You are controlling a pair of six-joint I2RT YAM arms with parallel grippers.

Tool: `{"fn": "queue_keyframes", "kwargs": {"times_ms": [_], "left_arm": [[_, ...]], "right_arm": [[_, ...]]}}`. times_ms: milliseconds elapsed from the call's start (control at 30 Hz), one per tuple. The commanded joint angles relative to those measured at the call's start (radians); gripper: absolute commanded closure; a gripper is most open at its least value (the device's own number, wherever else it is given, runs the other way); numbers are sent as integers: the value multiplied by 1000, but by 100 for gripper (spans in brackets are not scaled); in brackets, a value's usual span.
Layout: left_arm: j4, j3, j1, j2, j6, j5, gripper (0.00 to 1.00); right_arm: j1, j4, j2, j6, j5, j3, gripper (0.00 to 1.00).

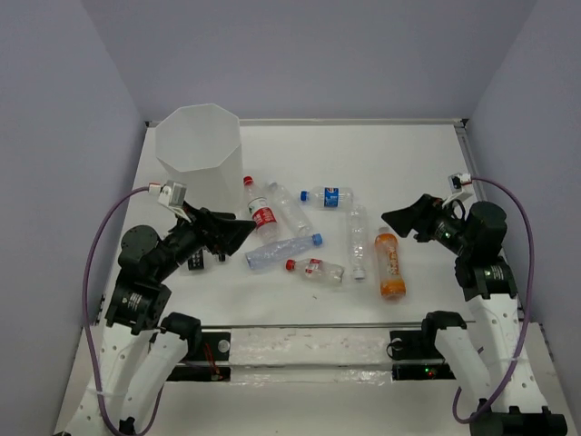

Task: Put the plastic bottles in the bin

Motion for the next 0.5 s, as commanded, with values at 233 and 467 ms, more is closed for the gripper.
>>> {"fn": "queue_keyframes", "kwargs": {"times_ms": [233,467], "left_arm": [[-650,144,-4,-71,-402,-639,1],[-805,66,-3,-109,-579,-877,1]], "right_arm": [[86,118,30,-23,66,-80,6],[95,78,12,-49,72,-81,5]]}}
